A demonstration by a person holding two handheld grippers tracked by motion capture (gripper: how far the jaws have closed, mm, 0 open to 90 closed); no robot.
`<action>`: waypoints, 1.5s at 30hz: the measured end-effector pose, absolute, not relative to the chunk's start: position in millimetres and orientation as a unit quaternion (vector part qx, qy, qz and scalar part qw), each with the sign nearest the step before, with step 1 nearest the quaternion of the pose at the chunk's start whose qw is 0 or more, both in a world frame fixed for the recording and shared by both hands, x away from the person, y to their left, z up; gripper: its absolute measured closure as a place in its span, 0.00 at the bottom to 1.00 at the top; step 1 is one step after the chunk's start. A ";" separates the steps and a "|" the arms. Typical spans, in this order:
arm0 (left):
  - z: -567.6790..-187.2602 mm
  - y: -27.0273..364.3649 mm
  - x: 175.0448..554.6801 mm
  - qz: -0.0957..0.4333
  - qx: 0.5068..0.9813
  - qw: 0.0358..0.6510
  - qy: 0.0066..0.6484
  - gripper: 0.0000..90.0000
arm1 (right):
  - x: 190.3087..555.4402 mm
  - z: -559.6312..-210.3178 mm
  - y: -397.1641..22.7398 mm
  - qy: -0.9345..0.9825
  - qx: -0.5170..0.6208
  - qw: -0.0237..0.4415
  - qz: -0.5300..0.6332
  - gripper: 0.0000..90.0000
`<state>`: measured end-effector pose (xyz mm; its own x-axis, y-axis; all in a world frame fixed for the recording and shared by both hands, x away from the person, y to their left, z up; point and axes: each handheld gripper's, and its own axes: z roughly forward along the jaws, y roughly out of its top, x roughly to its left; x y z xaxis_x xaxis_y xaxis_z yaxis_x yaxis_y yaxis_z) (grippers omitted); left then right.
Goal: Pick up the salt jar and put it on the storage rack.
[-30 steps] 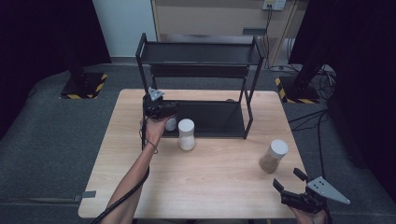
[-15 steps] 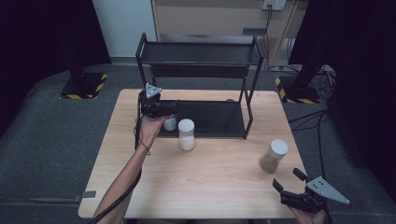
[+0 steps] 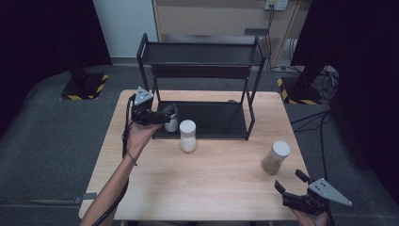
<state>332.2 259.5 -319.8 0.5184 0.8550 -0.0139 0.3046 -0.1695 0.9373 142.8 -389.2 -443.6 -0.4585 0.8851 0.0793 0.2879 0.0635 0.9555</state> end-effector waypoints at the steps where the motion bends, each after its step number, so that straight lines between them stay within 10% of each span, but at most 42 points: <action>1: -319.9 261.7 327.8 0.277 0.715 0.500 0.402 0.03 | 142.8 -443.6 -389.2 0.672 0.436 0.283 0.527 0.09; 45: -415.1 360.1 193.1 0.238 0.722 0.548 0.350 0.04 | 143.0 -442.2 -387.3 0.676 0.435 0.285 0.522 0.08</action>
